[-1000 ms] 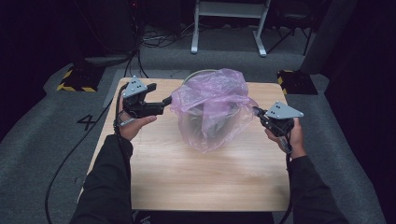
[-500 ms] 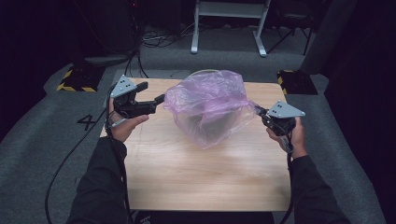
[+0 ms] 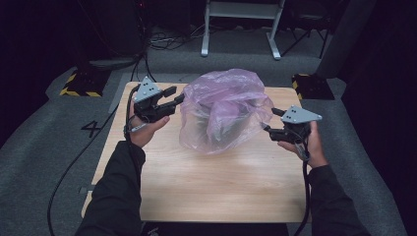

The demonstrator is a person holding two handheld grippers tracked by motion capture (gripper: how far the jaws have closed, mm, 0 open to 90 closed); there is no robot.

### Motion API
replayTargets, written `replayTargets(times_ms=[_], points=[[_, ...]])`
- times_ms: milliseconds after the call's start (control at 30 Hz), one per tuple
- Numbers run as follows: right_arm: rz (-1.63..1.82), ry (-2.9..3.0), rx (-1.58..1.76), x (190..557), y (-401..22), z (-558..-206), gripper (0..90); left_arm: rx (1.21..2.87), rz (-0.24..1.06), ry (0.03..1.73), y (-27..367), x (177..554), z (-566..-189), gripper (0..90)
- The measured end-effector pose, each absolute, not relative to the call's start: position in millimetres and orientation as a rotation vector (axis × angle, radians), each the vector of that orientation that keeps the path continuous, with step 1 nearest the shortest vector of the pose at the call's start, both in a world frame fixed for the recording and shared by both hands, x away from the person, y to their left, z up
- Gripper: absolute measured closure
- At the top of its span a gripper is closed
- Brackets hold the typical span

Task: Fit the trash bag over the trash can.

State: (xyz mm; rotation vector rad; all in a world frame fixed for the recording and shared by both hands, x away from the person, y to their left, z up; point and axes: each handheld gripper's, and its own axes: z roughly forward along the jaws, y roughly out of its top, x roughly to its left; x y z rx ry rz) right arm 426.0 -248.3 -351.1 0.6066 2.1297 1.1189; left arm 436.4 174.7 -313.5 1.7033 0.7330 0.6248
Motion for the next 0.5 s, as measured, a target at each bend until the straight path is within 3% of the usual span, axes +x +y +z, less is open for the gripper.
replayTargets(times_ms=[67, 167, 500], points=[[1.135, 2.150, 0.587, 422, -253, -349, 26.1, 1.715, 0.642, 0.748, 172, 440, -315, 64.6], [1.163, 2.148, 0.568, 416, -260, -344, 22.0, 1.731, 0.657, 0.756, 169, 445, -317, 70.0], [1.456, 2.075, 0.514, 407, -261, -309, 27.0, 1.770, 0.682, 0.783, 161, 456, -321, 72.6]])
